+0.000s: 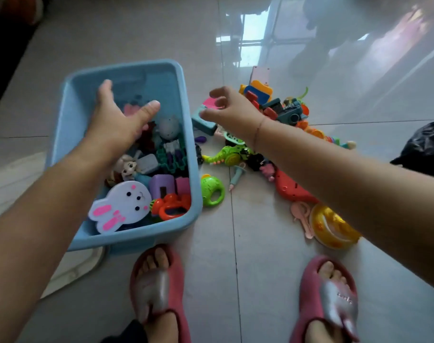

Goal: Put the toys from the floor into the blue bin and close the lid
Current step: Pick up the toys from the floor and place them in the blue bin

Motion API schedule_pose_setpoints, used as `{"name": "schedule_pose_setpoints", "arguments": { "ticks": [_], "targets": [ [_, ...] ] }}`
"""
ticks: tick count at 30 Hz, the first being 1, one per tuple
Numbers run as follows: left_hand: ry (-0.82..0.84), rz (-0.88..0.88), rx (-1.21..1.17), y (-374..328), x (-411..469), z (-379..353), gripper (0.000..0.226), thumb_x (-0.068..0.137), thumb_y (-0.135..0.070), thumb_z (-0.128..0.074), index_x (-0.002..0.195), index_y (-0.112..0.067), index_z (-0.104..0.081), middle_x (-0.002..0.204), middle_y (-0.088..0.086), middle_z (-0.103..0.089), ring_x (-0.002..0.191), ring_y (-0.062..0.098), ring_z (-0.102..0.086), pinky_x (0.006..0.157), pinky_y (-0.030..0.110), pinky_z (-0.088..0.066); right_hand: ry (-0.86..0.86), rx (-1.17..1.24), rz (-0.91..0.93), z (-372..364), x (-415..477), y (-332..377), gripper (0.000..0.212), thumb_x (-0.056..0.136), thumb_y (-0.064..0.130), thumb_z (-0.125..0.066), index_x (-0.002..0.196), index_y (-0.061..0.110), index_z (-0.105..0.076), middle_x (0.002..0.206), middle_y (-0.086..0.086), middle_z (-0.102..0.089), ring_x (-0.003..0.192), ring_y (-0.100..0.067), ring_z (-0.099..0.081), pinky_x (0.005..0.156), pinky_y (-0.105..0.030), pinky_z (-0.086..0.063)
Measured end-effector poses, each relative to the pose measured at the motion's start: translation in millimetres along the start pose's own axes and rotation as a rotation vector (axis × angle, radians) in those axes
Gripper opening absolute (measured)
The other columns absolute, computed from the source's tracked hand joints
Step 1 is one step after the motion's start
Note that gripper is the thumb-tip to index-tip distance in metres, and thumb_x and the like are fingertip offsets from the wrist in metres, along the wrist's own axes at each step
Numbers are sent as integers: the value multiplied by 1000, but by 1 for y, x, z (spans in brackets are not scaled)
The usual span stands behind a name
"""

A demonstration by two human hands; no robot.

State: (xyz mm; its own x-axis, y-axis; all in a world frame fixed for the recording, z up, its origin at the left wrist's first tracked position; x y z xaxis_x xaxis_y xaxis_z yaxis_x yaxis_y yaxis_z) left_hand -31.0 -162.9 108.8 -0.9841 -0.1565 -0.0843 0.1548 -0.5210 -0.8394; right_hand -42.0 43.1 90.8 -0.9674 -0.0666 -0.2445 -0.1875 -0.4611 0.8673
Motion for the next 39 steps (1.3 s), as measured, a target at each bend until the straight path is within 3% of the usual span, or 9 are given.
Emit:
{"name": "schedule_pose_setpoints", "arguments": {
  "ticks": [3,9,13,19,24,30,33,36,39],
  "targets": [
    [169,-125,90,-11,-28,-55,96,69,-62,-70,144,-20,-28,145,4,-39,131,16,-41,111,33,-33,-140,-12,-62,59,-50,-85,44,82,23,-69,121,12,-52,118,-7,-58,105,-15,-56,94,-28,-48],
    [522,-377,193,-20,-106,-188,73,79,-40,-69,140,-15,-37,140,3,-41,128,16,-39,108,24,-25,-468,-266,-304,115,-172,-223,53,69,24,-81,116,16,-57,114,-10,-57,107,-28,-53,91,-34,-42],
    [642,-342,338,9,-116,-250,73,81,-43,-67,142,-16,-35,142,2,-39,131,22,-38,111,37,-29,-502,-418,-420,103,-201,-266,64,64,35,-82,120,21,-55,119,-7,-55,115,-28,-46,97,-42,-36],
    [617,24,281,43,-92,-283,75,81,-42,-68,143,-16,-33,145,7,-35,133,25,-37,109,37,-32,-557,-263,-378,134,-155,-264,65,75,46,-71,129,19,-48,127,-11,-48,121,-25,-45,103,-41,-38],
    [657,384,-184,50,-81,-312,74,80,-32,-73,140,-13,-35,139,5,-47,120,17,-49,102,31,-38,-244,-56,-594,148,-110,-282,91,72,43,-76,145,21,-25,146,-11,-35,129,-29,-43,103,-45,-43],
    [541,763,-557,42,-71,-332,78,75,-23,-77,139,-12,-33,134,4,-53,112,21,-60,78,30,-44,-229,-5,-549,143,-103,-293,84,72,27,-79,141,22,-31,136,-8,-44,119,-26,-48,93,-38,-47],
    [506,834,-556,42,-74,-327,67,76,-29,-75,133,-8,-46,123,10,-62,107,23,-62,64,26,-44,-224,23,-504,144,-103,-292,80,72,25,-79,139,25,-34,132,-7,-47,114,-22,-49,90,-35,-49],
    [584,830,-537,37,-80,-324,57,78,-36,-71,125,-7,-56,101,6,-68,83,16,-61,70,27,-42,-179,26,-472,144,-101,-289,77,71,25,-79,135,28,-37,127,-5,-49,113,-23,-52,89,-37,-53],
    [679,790,-553,22,-88,-324,49,79,-32,-72,118,-6,-58,110,9,-67,83,19,-63,76,31,-51,-131,17,-435,142,-96,-283,74,69,22,-79,132,29,-40,123,-2,-49,112,-23,-52,86,-36,-55]
  ]
}}
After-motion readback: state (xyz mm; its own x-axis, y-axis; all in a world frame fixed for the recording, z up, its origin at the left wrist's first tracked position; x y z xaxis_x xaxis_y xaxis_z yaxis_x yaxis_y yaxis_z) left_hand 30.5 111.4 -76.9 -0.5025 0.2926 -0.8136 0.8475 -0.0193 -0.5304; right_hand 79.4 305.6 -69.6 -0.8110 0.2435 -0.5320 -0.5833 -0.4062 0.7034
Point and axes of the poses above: each hand's wrist, its own x-axis towards the middle knuckle, its own z-axis out of the back of the hand, y = z × x, the point moved 3 cm from there along x, towards the middle knuckle
